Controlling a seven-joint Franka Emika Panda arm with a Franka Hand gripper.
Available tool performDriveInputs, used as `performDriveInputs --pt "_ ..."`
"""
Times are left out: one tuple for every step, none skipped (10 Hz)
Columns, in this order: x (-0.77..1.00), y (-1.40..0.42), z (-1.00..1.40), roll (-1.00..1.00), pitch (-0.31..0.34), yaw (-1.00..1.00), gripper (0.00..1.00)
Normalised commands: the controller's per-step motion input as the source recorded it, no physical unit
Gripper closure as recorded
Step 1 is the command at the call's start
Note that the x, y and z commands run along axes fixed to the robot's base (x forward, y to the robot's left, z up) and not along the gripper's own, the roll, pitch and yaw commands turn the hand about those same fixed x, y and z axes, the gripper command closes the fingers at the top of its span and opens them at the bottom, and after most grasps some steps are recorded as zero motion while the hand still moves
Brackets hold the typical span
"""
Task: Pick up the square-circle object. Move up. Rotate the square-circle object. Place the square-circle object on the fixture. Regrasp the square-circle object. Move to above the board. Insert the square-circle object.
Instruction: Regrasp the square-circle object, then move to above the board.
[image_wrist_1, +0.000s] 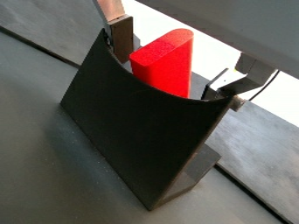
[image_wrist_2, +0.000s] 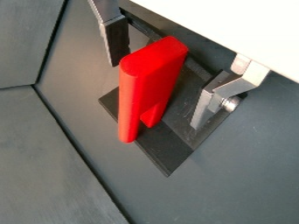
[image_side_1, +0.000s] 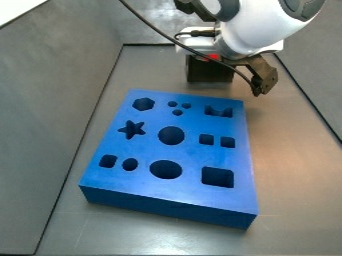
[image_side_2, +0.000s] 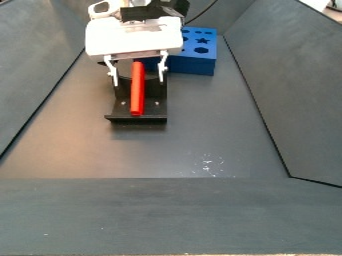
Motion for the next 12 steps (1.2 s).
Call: performDriveInputs --pt "0.02 -0.01 -0.17 0.05 -0.025 -0.02 0.0" --pt "0.0 0.0 0.0 0.0 0.0 0.0 1.0" --pt "-0.1 0.03 1.0 -0.26 -0.148 -0.02 1.0" --pt "-0.1 0.03 1.0 -0.26 -0.141 -0.03 1.0" --pt "-0.11 0.03 1.0 -0.25 -0.138 -0.05 1.0" --pt "-0.11 0.03 1.0 -0.21 -0.136 -0.08 1.0" --pt "-0.11 0.03 1.0 -0.19 -0.12 -0.1 1.0" --pt "-0.11 0.03 1.0 -0.16 -0.093 -0.11 1.0" --pt "-0.11 0.03 1.0 -0.14 -0.07 -0.11 1.0" --pt "-0.11 0.04 1.0 -0.14 -0.046 -0.11 1.0" --pt "-0.11 0.04 1.0 -0.14 -0.033 -0.11 1.0" --pt "-0.11 0.04 1.0 -0.13 -0.009 -0.09 1.0"
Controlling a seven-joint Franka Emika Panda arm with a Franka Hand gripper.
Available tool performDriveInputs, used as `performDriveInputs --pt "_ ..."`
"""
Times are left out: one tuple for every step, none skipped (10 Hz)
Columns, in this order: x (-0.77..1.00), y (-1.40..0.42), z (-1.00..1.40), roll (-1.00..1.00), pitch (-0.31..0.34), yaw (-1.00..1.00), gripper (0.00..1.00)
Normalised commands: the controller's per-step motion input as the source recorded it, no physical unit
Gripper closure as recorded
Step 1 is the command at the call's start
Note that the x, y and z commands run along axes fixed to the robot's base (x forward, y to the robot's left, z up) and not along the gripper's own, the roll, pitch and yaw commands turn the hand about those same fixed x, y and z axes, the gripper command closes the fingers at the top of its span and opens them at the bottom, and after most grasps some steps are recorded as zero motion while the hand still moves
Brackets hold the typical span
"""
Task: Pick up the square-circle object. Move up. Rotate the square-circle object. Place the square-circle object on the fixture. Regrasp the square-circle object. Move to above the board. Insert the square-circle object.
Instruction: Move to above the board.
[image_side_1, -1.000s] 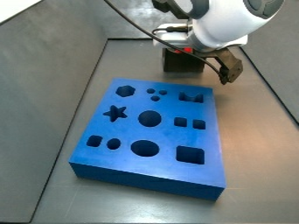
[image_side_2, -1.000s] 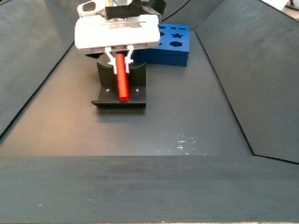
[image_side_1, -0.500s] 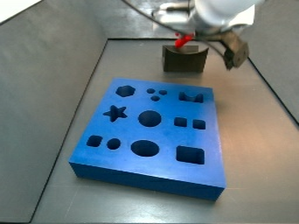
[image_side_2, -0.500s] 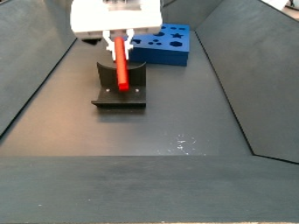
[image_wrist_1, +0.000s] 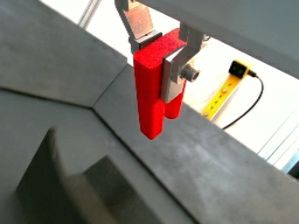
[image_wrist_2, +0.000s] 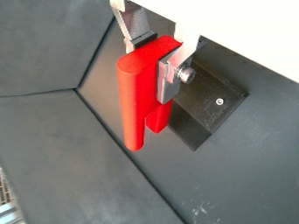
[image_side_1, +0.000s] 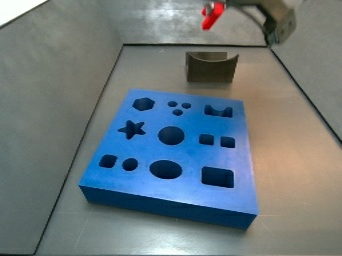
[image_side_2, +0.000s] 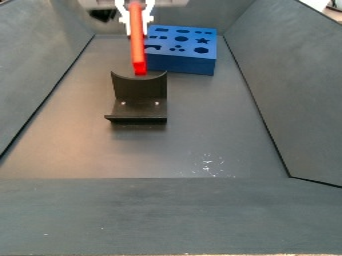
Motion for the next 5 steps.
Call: performDriveInputs --pt "-0.11 0.04 1.0 -0.12 0.001 -0.08 1.0" --pt "-0.11 0.04 1.0 -0.11 0.02 -0.07 1.0" --pt "-0.11 0.04 1.0 -0.1 0.033 -0.06 1.0" --pt "-0.11 0.03 1.0 -0.09 0.051 -0.04 1.0" --pt "-0.11 0.03 1.0 -0.08 0.06 -0.02 1.0"
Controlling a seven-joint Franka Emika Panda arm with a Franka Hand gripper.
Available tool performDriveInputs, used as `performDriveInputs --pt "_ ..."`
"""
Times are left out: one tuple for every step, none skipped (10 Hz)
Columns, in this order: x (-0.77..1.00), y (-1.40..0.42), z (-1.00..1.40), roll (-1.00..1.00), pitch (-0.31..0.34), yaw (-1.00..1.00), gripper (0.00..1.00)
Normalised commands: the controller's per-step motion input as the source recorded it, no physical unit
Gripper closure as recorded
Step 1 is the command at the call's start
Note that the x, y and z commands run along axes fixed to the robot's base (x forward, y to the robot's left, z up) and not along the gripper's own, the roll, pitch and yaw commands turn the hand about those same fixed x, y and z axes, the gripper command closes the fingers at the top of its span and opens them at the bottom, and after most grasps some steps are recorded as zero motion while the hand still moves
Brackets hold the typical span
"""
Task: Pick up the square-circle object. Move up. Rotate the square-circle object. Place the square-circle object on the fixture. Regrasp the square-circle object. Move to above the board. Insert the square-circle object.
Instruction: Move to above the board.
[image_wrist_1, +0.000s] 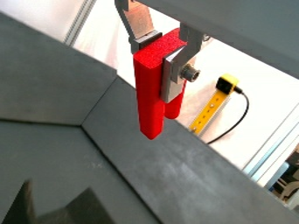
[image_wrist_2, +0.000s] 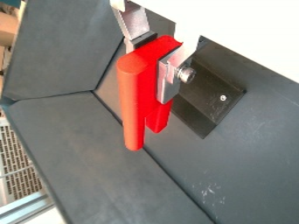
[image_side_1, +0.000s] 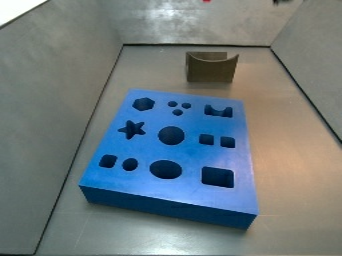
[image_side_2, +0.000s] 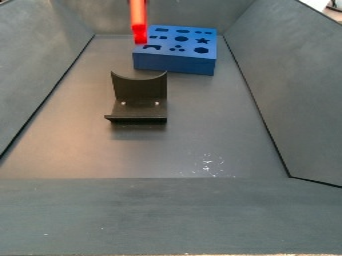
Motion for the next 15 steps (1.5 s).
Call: performDriveInputs --pt "-0.11 0.03 1.0 -0.07 0.066 -0.01 1.0" --pt "-0.11 0.03 1.0 -0.07 0.071 0.01 1.0" --pt "-0.1 0.02 1.0 -0.07 0.064 0.02 1.0" --pt "-0.1 0.02 1.0 -0.07 0.066 0.03 1.0" --pt "-0.06 0.01 0.77 -0.07 0.066 0.03 1.0" --pt "-0.04 0.0 0.59 -0.07 0.074 0.04 1.0" --pt "-0.01 -0.01 0.36 -0.07 0.088 0.04 1.0" --pt "0.0 -0.01 0.24 -0.07 0.095 0.05 1.0" --pt "-0.35 -1.0 -0.01 -1.0 -0.002 -0.09 1.0" --pt "-0.35 -1.0 -0.01 -1.0 -0.008 -0.09 1.0" --pt "-0.37 -1.0 -0.01 -1.0 -0.016 -0.09 1.0" --pt "-0.38 -1.0 -0.02 -1.0 -0.021 -0.09 1.0" --pt "-0.39 -1.0 -0.01 -1.0 -0.022 -0.1 1.0" --pt "-0.4 -1.0 -0.02 -1.0 -0.022 -0.1 1.0" --pt "-0.42 -1.0 -0.02 -1.0 -0.022 -0.1 1.0"
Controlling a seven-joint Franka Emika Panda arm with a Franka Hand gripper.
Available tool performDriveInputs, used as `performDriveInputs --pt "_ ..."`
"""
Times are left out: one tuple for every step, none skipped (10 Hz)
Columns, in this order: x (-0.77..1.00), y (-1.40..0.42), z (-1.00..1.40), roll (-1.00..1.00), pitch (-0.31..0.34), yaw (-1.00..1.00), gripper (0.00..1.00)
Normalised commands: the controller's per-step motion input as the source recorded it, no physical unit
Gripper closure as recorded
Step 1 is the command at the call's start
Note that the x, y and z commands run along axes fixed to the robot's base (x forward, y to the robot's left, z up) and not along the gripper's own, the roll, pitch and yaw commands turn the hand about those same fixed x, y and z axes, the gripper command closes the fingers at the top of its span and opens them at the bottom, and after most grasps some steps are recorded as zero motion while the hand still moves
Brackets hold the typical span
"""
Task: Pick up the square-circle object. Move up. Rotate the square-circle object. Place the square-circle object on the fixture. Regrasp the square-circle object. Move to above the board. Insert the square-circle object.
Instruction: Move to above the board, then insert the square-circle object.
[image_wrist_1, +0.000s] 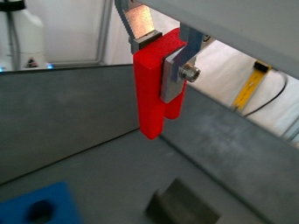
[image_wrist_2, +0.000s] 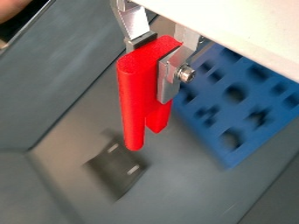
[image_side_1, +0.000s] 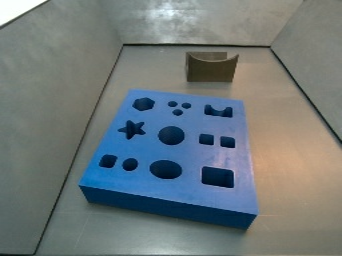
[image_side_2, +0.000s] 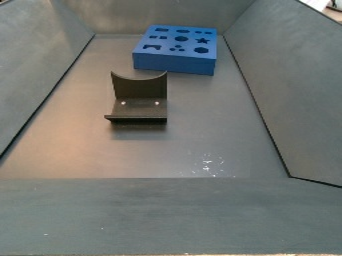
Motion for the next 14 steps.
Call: performDriveInputs --pt "-0.44 -1.0 -0.01 -1.0 -0.023 -0.1 1.0" --pt "-0.45 -0.93 -0.02 -1.0 -0.028 -0.09 1.0" --pt "-0.34 -0.62 -0.01 -1.0 -0.043 -0.09 1.0" --pt "-0.23 -0.34 -0.01 -0.84 -0.052 -0.07 1.0" --pt "-0.14 -0.13 0.0 -0.57 -0.048 -0.03 1.0" --pt "-0.09 -0.05 0.0 -0.37 -0.05 -0.02 1.0" --pt "-0.06 -0.01 0.0 -0.21 -0.038 -0.01 1.0" --pt "0.0 0.0 -0.13 -0.05 -0.074 0.0 1.0" --pt "-0.07 0.0 -0.14 -0.12 -0.124 0.0 1.0" --pt "0.0 0.0 -0.05 -0.07 -0.02 0.0 1.0" --pt "0.0 0.0 -0.03 -0.03 0.0 0.0 1.0" --pt "0.18 -0.26 -0.21 0.09 0.063 -0.52 1.0" --pt "-0.02 -0.1 -0.27 0.1 0.007 -0.95 1.0" --pt "-0.03 0.0 -0.35 0.06 0.0 -1.0 1.0"
